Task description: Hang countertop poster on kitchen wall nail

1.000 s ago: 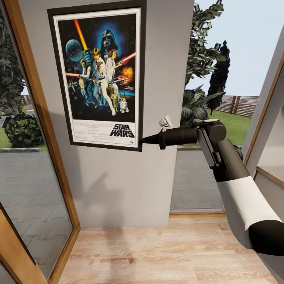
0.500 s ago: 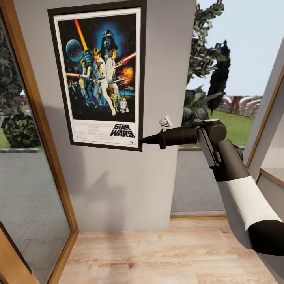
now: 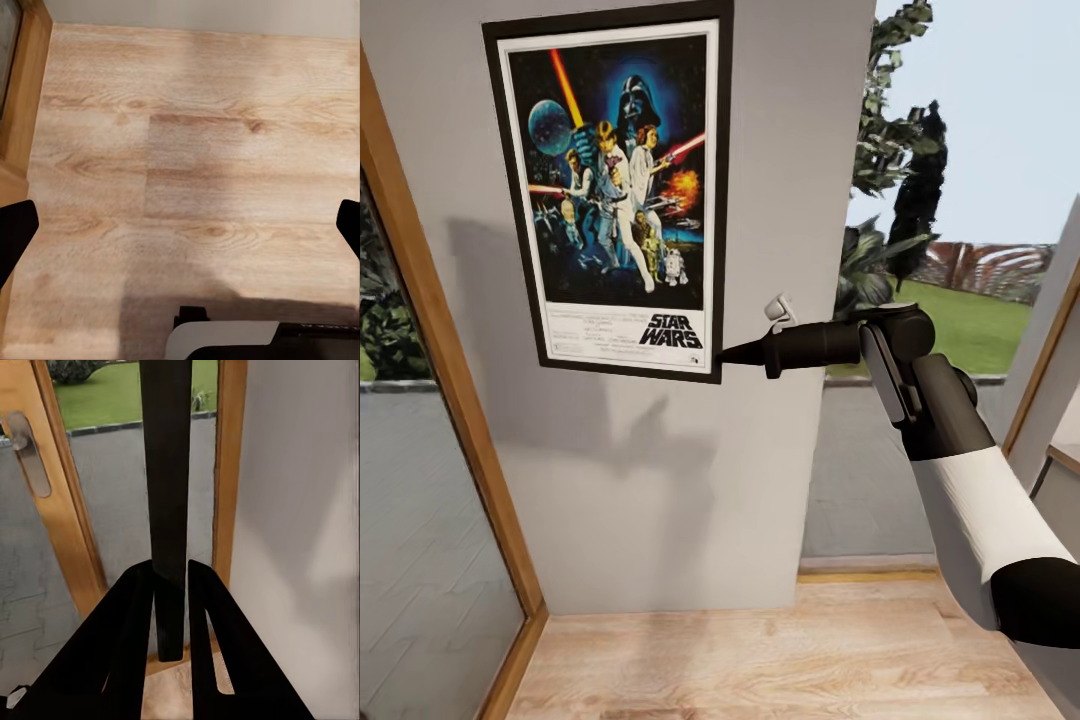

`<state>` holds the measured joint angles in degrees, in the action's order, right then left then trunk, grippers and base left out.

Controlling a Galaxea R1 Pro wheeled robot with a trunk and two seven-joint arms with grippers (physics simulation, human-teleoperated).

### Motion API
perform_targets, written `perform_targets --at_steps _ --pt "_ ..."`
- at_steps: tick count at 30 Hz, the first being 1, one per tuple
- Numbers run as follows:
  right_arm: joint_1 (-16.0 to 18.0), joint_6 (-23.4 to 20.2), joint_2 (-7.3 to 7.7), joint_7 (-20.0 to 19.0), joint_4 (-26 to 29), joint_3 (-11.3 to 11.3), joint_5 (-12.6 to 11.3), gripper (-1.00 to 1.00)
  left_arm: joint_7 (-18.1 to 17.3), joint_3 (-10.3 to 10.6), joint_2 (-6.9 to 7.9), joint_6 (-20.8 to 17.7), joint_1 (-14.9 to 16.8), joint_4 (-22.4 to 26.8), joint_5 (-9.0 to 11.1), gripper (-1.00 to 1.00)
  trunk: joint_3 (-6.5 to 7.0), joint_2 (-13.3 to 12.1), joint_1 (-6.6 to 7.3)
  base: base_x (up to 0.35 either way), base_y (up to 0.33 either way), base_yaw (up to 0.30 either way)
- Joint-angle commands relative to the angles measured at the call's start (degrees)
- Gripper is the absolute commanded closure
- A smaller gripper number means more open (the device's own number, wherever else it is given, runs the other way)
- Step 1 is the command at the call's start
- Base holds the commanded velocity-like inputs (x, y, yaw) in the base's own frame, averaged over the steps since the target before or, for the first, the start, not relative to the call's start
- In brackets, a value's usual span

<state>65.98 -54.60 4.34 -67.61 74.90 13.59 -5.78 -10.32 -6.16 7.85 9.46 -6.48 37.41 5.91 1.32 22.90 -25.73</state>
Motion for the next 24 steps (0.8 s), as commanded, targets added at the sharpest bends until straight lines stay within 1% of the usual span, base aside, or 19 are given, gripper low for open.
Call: perform_targets --at_steps 1,24 --pt "0.02 -0.62 0.05 0.20 -0.01 0.07 -0.69 1.00 -0.49 -0.15 -0.02 -0.05 -0.03 0.03 0.60 -1.00 0.00 0.02 -0.05 0.334 0.000 0.000" --pt "0.03 -0.61 0.14 0.20 -0.01 -0.05 -0.96 1.00 -0.49 -0.23 0.06 -0.05 -0.03 0.03 0.60 -1.00 0.00 0.02 -0.05 0.334 0.000 0.000"
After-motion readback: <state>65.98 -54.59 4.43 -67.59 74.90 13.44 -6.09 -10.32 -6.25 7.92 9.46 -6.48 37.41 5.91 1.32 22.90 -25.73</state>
